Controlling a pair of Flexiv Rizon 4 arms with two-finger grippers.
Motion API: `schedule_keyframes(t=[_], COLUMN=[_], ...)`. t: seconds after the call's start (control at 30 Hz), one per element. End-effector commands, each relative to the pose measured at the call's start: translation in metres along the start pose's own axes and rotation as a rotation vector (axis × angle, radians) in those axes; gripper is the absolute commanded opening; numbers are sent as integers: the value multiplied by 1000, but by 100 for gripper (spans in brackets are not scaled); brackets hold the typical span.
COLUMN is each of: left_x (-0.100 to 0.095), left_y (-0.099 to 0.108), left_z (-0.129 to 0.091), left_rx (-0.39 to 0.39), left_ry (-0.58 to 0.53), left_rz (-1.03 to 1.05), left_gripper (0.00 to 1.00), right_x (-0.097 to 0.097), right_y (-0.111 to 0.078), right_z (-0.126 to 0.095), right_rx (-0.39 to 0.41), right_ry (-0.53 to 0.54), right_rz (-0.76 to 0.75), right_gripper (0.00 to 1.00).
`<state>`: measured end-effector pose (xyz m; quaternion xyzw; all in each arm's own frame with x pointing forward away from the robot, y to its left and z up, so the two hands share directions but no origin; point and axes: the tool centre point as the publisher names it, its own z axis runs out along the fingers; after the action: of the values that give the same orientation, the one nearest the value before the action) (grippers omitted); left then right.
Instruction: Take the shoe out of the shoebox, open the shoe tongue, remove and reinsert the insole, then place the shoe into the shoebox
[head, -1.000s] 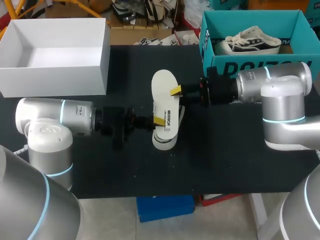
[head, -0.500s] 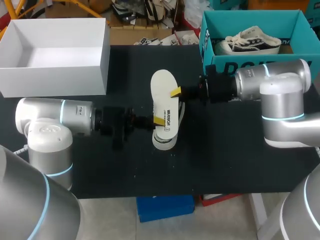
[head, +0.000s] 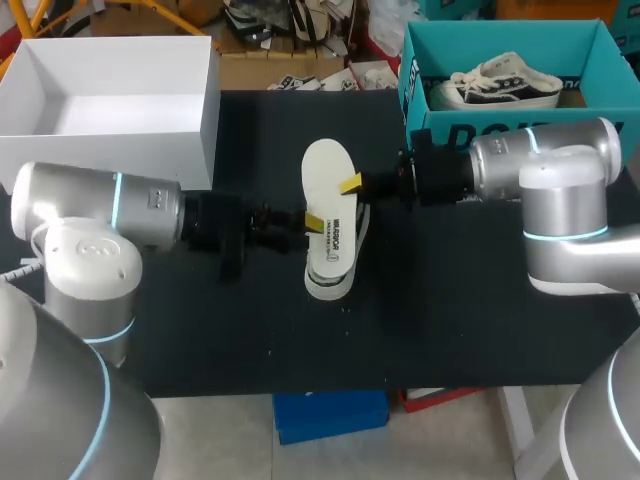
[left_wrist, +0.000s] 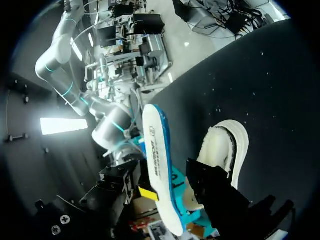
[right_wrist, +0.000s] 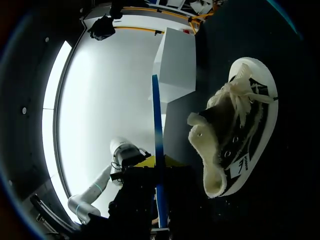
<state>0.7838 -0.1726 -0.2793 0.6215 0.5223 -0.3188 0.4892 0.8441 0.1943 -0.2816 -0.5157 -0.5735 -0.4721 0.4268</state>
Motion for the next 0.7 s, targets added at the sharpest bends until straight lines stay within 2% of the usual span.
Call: schedule_keyframes(t=[0.03,0.17,0.3,0.43,0.5,0.7], left_x=[-40,-56,-63,-68,-72,-72], left_y=[2,1,1,-2,-2,-2], left_z=[-39,-47,-45,-38,-36,-36], left_rx=[113,150,161,183,142,147], left_ry=[632,917,1185,1278,1325,1442], left_rz=[151,293,390,421,448,481], left_gripper=[100,100,100,100,100,100], right_x=[0,0,0,0,0,0], right_y=[1,1,1,1,1,1], right_z=[1,1,1,1,1,1], right_rx=[0,0,0,0,0,0], right_ry=[-1,-1,-1,-1,-1,-1], right_rz=[1,1,1,1,1,1], right_gripper=[0,0,0,0,0,0])
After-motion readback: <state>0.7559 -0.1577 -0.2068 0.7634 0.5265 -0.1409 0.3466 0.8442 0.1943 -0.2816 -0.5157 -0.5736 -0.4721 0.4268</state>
